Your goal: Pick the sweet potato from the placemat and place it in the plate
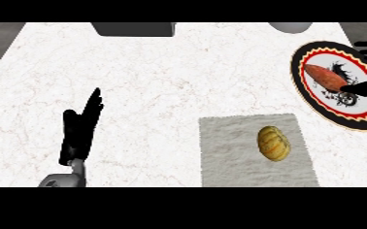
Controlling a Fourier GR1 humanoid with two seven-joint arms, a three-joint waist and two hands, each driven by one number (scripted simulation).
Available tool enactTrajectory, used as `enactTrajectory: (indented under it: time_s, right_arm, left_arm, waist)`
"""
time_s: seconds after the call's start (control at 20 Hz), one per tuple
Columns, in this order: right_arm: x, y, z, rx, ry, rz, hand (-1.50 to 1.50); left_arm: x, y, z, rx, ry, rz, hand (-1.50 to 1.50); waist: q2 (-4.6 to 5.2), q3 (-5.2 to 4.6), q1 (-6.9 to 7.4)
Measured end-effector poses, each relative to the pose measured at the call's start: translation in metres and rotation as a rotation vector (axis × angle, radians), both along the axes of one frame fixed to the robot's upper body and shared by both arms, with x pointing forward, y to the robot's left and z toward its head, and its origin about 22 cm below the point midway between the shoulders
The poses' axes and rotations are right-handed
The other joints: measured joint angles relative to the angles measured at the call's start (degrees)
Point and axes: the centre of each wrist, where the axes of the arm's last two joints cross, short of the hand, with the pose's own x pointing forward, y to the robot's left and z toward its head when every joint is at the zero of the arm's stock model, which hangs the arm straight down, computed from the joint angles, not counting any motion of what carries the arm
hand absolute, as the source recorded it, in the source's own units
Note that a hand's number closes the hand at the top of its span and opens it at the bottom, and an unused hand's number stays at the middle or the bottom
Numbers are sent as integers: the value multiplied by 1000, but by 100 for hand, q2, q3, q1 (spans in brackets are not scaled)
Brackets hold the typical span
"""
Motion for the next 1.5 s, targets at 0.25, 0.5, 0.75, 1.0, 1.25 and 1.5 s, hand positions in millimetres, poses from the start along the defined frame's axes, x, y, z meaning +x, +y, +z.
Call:
enactTrajectory:
  time_s: [0.25, 0.5, 0.75, 1.0, 1.25, 1.5]
  right_arm:
    - [-7, -15, 8, 273, -208, -28, -150]
    - [-29, -40, 4, 440, -280, -38, -150]
    - [-46, -51, -12, 505, -305, -6, -150]
    - [-52, -49, -25, 520, -329, 33, -150]
    - [-53, -44, -36, 501, -331, 37, -150]
    - [-53, -41, -41, 456, -308, -6, -150]
  left_arm:
    - [0, 1, 0, -2, 1, 8, 0]
    - [0, 1, 0, -3, 1, 3, 0]
    - [3, -6, 5, -5, 0, -7, 0]
    - [1, -5, 3, -3, 0, -4, 0]
    - [5, -4, 5, -4, 0, -5, 0]
    - [6, -2, 7, -3, 2, -5, 0]
  waist:
    - [-10, 0, -38]
    - [-3, -4, -23]
    - [8, -1, 7]
    - [4, -2, 15]
    - [-1, -6, 4]
    - [11, -3, 31]
